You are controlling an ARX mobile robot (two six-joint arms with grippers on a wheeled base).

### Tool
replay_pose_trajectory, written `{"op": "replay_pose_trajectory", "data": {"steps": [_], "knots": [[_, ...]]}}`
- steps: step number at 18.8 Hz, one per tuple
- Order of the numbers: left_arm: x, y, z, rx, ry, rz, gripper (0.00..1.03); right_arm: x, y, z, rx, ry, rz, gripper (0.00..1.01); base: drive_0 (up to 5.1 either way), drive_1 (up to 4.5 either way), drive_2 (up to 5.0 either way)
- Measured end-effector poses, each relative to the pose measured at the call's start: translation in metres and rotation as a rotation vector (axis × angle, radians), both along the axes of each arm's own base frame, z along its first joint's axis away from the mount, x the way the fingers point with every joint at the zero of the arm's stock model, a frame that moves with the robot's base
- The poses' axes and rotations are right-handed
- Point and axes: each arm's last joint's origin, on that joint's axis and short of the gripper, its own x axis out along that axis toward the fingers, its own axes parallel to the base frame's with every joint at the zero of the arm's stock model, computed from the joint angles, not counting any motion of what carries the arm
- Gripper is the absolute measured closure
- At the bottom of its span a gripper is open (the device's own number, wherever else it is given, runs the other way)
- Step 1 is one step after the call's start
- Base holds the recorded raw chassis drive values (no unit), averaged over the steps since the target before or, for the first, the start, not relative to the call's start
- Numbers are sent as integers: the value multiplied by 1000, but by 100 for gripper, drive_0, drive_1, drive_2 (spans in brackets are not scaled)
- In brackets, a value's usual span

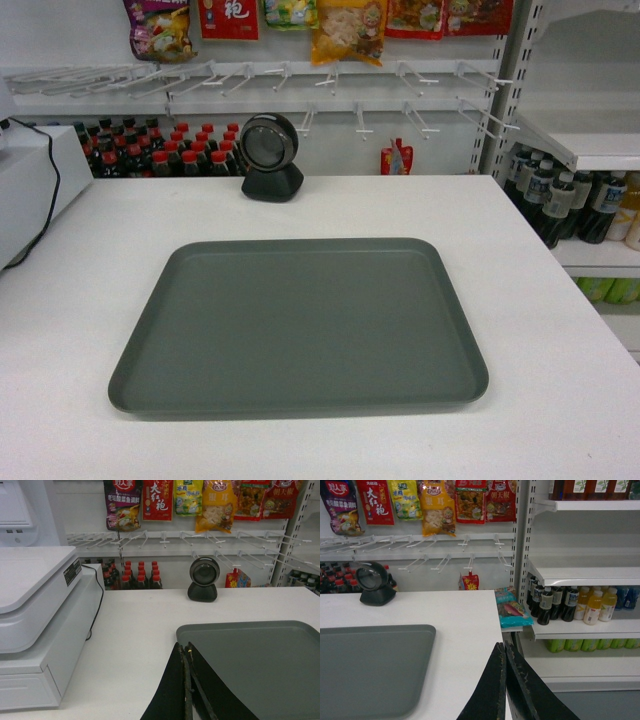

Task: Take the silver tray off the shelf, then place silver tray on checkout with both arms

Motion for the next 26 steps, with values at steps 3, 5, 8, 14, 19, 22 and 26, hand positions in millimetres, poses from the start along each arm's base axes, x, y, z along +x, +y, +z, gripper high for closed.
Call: {"op": "replay_pose_trajectory", "data": {"steps": [3, 5, 8, 14, 19, 22, 26], "knots": [[-3, 0, 0, 0, -2, 0, 102, -3, 0, 0, 0, -2, 0, 99, 0, 0, 0], [-6, 0, 0, 0, 0, 0, 102, -6, 0, 0, 0, -1, 0, 99, 0, 0, 0], [-8, 0, 0, 0, 0, 0, 102, -8, 0, 0, 0, 0, 0, 99, 0, 0, 0], [-21, 0, -2, 0, -6, -1, 102, -22, 0, -5, 0, 29, 2, 99, 0, 0, 0], [-21, 0, -4, 0, 13, 0, 89, -23, 0, -4, 0, 9, 3, 89, 0, 0, 0], [-21, 0, -4, 0, 13, -1, 63, -23, 0, -4, 0, 9, 3, 64, 0, 0, 0], [-21, 0, -4, 0, 13, -1, 27, -23, 0, -4, 0, 9, 3, 27, 0, 0, 0]]}}
